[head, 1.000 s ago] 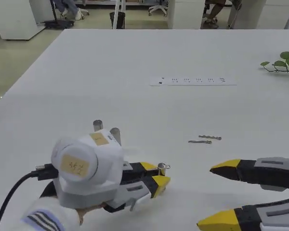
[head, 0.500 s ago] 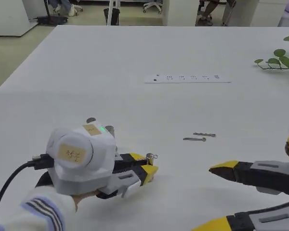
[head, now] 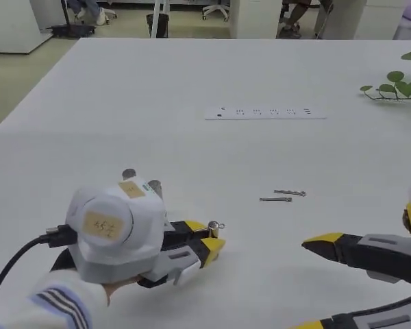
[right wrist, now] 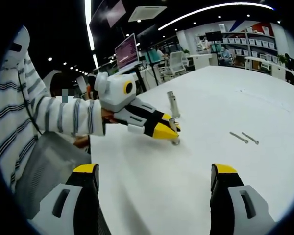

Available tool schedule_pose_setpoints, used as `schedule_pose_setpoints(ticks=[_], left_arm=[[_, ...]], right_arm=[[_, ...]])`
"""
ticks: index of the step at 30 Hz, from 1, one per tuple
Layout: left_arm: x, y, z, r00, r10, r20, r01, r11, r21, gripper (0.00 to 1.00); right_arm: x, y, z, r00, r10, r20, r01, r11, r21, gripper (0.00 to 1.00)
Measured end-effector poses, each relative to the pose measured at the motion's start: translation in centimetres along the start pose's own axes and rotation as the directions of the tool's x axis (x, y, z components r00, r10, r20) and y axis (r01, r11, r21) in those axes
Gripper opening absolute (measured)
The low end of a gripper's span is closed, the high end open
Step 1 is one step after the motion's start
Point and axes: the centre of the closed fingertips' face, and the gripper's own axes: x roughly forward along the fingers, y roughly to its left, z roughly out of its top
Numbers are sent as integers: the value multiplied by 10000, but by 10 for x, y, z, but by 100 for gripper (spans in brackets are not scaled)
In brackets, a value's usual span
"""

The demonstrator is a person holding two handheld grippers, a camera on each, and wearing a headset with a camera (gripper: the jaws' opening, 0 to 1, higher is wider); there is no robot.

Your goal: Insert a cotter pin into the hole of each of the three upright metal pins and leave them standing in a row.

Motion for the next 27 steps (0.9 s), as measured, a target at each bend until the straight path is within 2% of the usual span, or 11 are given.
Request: schedule_pose_setpoints(ticks=[9,13,17,19,22,27], left_arm=[[-2,-2,-3,9999,31,-124,-29,9998,179,10],[-9,-2,-4,9999,97,-115,-95,9998,175,18],[-22,2,-10,9989,80,-456,-71,9998,207,21],[-30,8,-15,9973,176,-717,-161,9996,211,22],[-40,23,-18,9954,531,-793,-518,9985,180,22],[-50,46,-13,9891,1273,-745,-1255,9917,273,22]], right_arm=[[1,3,3,10000,14,3,-14,9999,-170,93],[2,5,5,10000,33,17,-33,9998,-193,93],[-1,5,9,9999,-30,166,33,9998,-179,93],[-2,4,10,9997,-63,215,66,9998,-162,93],[-5,2,10,9996,-116,267,119,9999,-122,93],[-7,0,7,9995,-173,253,174,9998,-46,92]])
